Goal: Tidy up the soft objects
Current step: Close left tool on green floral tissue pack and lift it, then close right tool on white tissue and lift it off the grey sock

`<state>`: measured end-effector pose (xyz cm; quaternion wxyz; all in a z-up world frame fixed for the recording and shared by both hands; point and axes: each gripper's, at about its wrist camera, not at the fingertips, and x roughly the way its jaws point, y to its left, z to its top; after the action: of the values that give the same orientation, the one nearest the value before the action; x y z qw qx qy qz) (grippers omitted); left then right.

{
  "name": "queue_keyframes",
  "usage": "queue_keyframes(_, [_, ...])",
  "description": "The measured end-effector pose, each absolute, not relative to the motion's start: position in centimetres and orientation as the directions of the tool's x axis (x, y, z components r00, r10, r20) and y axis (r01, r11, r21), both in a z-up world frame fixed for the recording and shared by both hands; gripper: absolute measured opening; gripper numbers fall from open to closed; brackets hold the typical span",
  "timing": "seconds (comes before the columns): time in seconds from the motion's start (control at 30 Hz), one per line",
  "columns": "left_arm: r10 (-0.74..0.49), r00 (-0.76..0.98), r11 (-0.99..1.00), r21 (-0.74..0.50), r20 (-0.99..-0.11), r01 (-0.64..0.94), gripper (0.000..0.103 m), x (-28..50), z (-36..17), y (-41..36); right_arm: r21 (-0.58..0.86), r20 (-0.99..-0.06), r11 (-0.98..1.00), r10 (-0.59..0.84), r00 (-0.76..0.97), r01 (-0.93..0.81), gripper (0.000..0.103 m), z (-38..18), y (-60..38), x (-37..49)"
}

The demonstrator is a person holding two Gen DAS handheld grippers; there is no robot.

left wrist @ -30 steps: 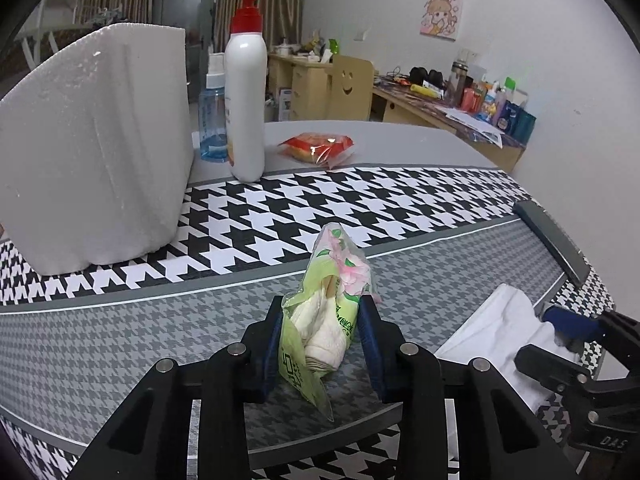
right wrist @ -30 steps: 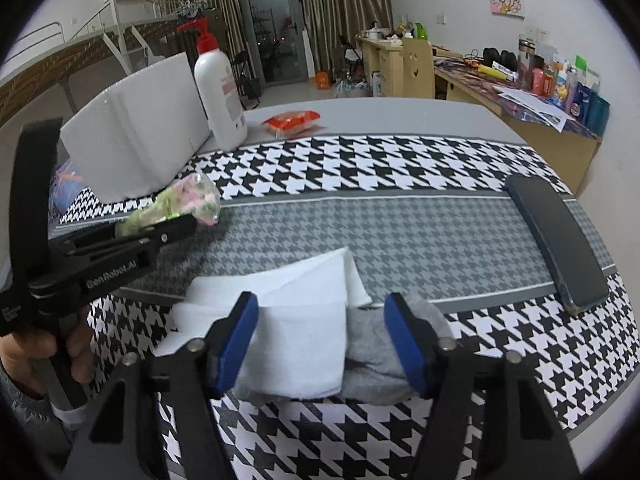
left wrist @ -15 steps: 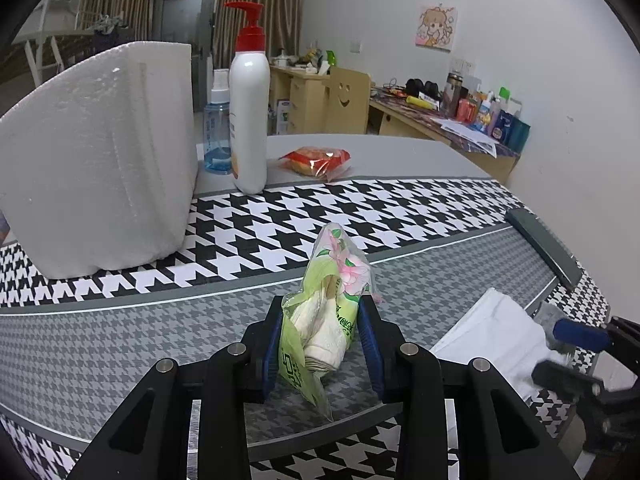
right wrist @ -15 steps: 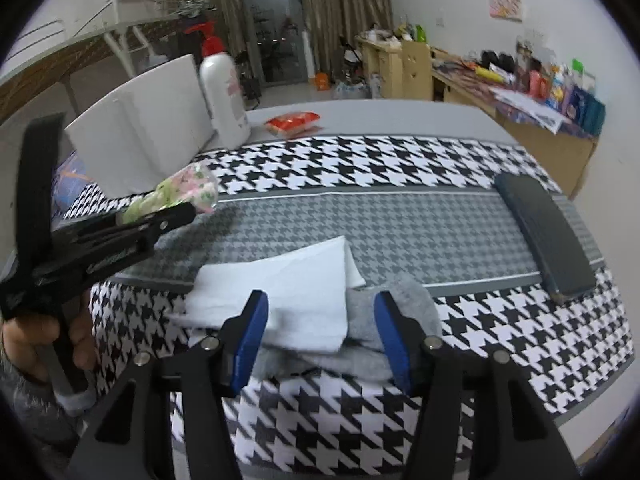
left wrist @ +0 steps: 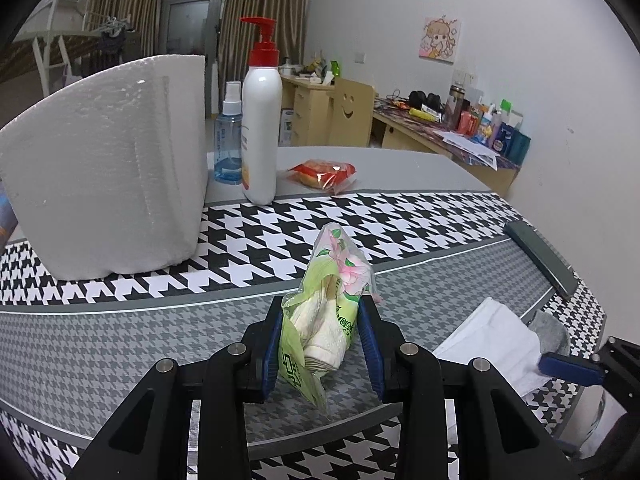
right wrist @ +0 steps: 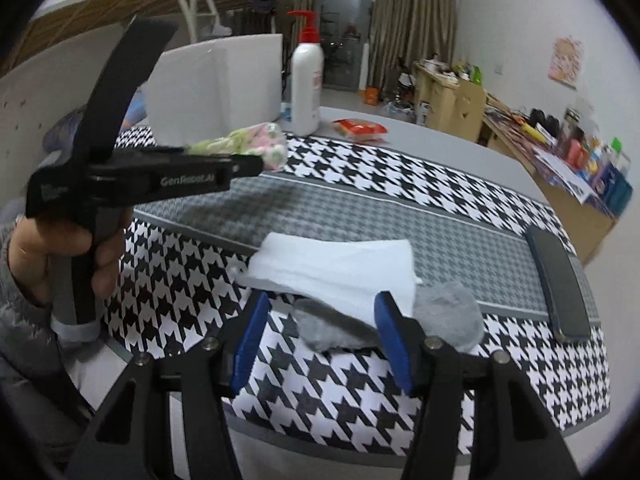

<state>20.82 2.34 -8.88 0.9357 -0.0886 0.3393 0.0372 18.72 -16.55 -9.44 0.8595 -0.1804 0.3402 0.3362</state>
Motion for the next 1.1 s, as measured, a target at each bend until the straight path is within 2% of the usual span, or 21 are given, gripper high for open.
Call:
queue_keyframes(0.3, [-0.003, 0.767, 0.980, -0.156, -0.641, -0.127, 0.037, 20.5, -8.7, 2.3, -0.141, -0.725, 0.655, 0.442, 0.528, -0.742, 0.060, -10.4, -14.2, 19.7])
queue_keyframes(0.63, [-0.014, 0.764, 0.976, -0.174, -0.645, -0.129, 0.037, 20.6, -8.7, 2.4, -0.082, -0.766, 0.614, 0.465, 0.444, -0.785, 0.061, -11.3, -12.5, 21.8])
queue_keyframes(0.8, [-0.018, 0.764, 0.975, -0.180, -0.645, -0.129, 0.037, 20.6, -8.7, 2.5, -0.081, -0.788, 0.595, 0.453, 0.416, -0.800, 0.065, -11.9, -11.6, 22.5])
queue_keyframes(0.93, [-0.018, 0.762, 0.974, -0.182, -0.647, -0.132, 0.037, 20.6, -8.7, 2.5, -0.082, -0.798, 0.595, 0.442, 0.410, -0.800, 0.065, -11.9, -11.2, 22.8])
queue_keyframes(0.97, [-0.019, 0.763, 0.975, -0.182, -0.647, -0.130, 0.037, 20.6, -8.7, 2.5, -0.079, -0.799, 0.598, 0.441, 0.409, -0.798, 0.064, -11.9, -11.3, 22.9])
queue_keyframes(1.1, [-0.020, 0.763, 0.975, -0.182, -0.646, -0.128, 0.037, 20.6, -8.8, 2.4, -0.083, -0.801, 0.619, 0.425, 0.422, -0.781, 0.048, -11.6, -11.2, 23.7])
